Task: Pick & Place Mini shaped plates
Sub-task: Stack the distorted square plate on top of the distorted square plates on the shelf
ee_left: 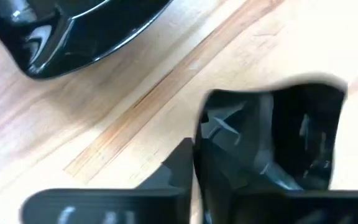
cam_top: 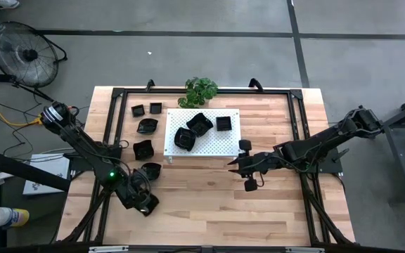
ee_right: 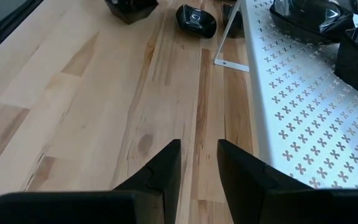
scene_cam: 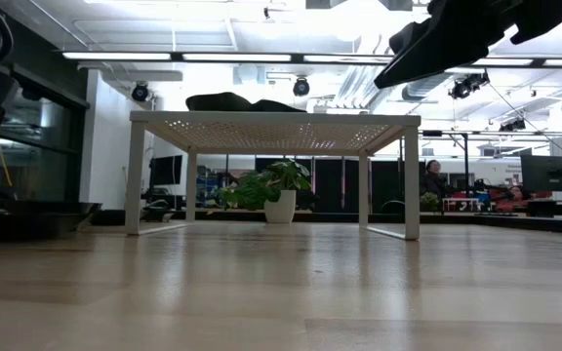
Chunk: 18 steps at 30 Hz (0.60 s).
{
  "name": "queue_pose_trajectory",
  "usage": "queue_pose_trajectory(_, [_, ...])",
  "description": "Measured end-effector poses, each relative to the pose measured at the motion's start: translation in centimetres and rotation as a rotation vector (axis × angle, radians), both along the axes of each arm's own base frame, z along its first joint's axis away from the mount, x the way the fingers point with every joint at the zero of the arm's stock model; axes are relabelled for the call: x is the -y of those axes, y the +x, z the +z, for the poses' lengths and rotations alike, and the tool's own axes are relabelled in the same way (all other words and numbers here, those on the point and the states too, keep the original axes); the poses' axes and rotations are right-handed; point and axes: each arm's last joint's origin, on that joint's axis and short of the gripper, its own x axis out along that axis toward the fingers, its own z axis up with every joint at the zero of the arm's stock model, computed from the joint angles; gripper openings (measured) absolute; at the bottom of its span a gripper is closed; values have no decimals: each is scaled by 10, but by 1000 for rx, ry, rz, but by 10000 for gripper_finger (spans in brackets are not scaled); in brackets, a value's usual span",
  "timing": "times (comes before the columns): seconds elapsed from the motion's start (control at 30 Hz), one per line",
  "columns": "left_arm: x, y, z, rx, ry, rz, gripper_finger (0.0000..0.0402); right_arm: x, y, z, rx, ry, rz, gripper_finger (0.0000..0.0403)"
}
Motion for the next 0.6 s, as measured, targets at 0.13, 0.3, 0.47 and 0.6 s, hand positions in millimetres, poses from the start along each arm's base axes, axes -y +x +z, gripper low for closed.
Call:
queue_pose_trajectory(0.13, [0,0,0,13,16,-47,6,0,0,0,-1,31,-21,99])
queue_pose_trajectory(0.3, [0,2,1,66,67,-96,2,0,0,0,-4,62,-36,99])
queue_pose_trajectory(0.47, [2,9,7,203,170,-167,2,0,0,0,-4,78,-44,99])
queue_pose_trajectory(0.6, [6,19,26,352,324,-227,1,0,0,0,-4,92,-53,99])
